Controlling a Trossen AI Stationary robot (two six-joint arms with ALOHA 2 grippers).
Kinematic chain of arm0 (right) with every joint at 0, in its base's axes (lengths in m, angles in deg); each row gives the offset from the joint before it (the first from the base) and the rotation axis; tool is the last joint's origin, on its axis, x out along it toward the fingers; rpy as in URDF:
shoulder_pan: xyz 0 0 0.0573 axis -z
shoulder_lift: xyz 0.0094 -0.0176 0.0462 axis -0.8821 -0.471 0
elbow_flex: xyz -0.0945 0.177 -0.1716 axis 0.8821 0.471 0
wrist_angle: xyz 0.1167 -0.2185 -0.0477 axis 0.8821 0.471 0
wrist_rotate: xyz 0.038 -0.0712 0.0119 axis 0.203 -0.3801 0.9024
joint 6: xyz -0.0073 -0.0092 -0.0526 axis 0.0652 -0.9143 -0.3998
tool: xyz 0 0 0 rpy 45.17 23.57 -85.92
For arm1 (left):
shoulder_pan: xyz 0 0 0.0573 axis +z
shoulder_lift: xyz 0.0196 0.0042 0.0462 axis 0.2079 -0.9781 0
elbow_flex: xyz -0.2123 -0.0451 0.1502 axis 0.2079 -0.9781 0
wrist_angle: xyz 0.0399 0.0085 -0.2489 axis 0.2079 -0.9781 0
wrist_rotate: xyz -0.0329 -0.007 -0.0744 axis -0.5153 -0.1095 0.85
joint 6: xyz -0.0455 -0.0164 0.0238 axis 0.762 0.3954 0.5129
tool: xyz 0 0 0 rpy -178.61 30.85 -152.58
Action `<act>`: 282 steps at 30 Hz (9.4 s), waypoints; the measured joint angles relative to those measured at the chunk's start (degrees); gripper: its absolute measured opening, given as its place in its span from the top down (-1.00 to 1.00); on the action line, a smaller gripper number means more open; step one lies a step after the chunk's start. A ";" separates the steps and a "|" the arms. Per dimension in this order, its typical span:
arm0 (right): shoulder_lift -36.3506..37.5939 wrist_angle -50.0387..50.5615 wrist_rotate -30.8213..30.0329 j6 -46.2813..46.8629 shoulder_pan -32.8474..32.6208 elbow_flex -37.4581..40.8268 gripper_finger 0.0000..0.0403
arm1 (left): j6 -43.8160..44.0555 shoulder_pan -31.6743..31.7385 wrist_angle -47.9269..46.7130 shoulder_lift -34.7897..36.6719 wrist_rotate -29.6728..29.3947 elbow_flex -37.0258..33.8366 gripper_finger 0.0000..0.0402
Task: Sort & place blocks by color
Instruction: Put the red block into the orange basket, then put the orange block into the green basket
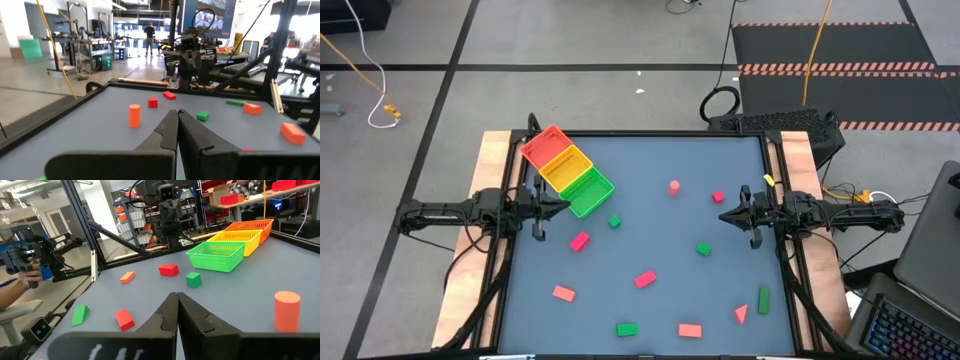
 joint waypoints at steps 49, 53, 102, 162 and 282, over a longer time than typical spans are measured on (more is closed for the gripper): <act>-0.02 -6.65 -10.71 -7.58 0.03 0.01 1.00 | 20.93 -8.45 -18.67 -49.95 -8.01 35.14 -0.38; -0.02 -6.63 -10.62 -7.56 0.03 -0.01 1.00 | 25.36 -9.61 -34.13 -60.74 -8.77 45.93 -0.23; -0.02 -5.97 -10.54 -9.02 0.01 -0.01 1.00 | 39.05 -10.58 -58.52 -94.46 4.67 58.27 0.87; -0.11 -6.24 -10.54 -9.02 0.01 -0.01 1.00 | 31.61 -10.14 -54.42 -93.29 1.83 52.05 0.35; -0.15 -8.08 -10.56 -9.00 0.02 0.00 1.00 | 35.33 -38.32 -50.38 -88.88 6.96 56.76 -0.33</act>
